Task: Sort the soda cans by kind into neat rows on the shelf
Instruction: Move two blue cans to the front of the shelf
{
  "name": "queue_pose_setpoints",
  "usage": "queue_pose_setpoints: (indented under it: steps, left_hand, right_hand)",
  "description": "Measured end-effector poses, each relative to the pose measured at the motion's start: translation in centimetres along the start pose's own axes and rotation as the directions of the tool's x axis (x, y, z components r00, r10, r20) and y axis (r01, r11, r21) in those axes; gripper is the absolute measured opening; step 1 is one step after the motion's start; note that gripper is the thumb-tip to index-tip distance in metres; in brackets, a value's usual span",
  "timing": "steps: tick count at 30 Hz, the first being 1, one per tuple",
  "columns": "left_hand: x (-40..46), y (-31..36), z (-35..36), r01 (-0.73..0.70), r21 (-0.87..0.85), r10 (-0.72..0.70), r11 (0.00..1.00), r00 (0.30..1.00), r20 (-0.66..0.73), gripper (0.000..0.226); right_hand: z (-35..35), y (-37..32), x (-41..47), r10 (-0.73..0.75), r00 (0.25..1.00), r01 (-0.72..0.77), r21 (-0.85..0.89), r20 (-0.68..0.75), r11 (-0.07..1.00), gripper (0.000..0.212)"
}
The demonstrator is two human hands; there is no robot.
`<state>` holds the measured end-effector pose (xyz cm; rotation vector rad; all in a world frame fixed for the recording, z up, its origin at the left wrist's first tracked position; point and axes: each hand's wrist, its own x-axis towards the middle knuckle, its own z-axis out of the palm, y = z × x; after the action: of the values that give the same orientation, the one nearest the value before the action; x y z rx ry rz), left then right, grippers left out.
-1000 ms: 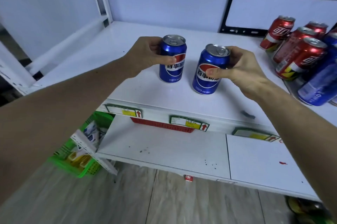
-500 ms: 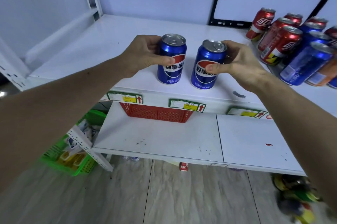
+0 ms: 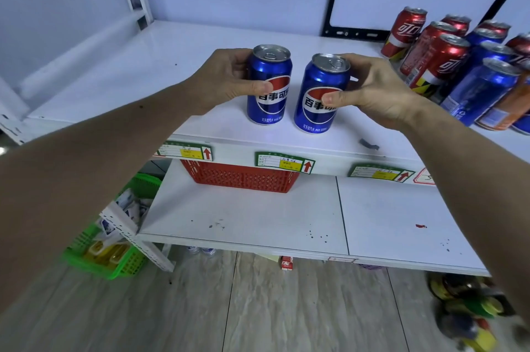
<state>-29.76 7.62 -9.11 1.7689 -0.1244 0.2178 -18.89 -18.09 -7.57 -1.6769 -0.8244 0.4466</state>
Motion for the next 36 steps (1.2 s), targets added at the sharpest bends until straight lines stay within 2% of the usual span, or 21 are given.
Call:
queue_pose_setpoints:
  steps: [10, 20, 24, 26, 29, 31, 34, 36]
  left_hand:
    - [0.0, 1.0, -0.5, 0.075, 0.063, -0.080, 0.995, 0.992, 0.095, 0.058]
    - [0.0, 2.3, -0.7, 0.138, 0.154, -0.168, 0.978, 0.965, 0.200, 0.058]
    - [0.0, 2.9, -1.2, 0.178, 0.219, -0.200, 0.959, 0.976, 0.082, 0.091]
    - [-0.1, 3.8, -1.3, 0.156, 0.268, -0.169, 0.951, 0.985, 0.023, 0.100]
    - [0.1, 5.8, -1.4, 0.072, 0.302, -0.068, 0.951, 0.997, -0.024, 0.091]
    - [0.6, 7.3, -1.1, 0.010, 0.338, 0.005, 0.941, 0.999, -0.046, 0.073]
    - [2.0, 9.3, 0.1, -0.061, 0.455, 0.085, 0.888, 0.996, -0.032, 0.044]
    - [2.9, 10.4, 1.3, -0.104, 0.539, 0.122, 0.836, 0.993, 0.002, 0.035]
  right_hand:
    - [0.2, -0.2, -0.6, 0.020, 0.999, -0.021, -0.022, -0.029, 1.000, 0.061]
    - [0.5, -0.7, -1.1, 0.069, 0.997, -0.069, -0.012, -0.046, 0.998, 0.072]
    - [0.3, -0.9, -1.3, 0.103, 0.990, -0.113, -0.108, -0.096, 0.988, 0.081]
    - [0.0, -1.3, -1.7, 0.114, 0.984, -0.133, -0.134, -0.140, 0.982, 0.081]
    - [-1.1, -2.2, -2.6, 0.104, 0.970, -0.145, -0.178, -0.222, 0.973, 0.073]
    - [-1.9, -2.8, -3.4, 0.083, 0.962, -0.151, -0.253, -0.260, 0.956, 0.064]
    - [-3.3, -3.9, -4.7, 0.063, 0.950, -0.174, -0.351, -0.307, 0.920, 0.045]
    - [-4.3, -4.8, -5.8, 0.041, 0.944, -0.183, -0.417, -0.328, 0.890, 0.034]
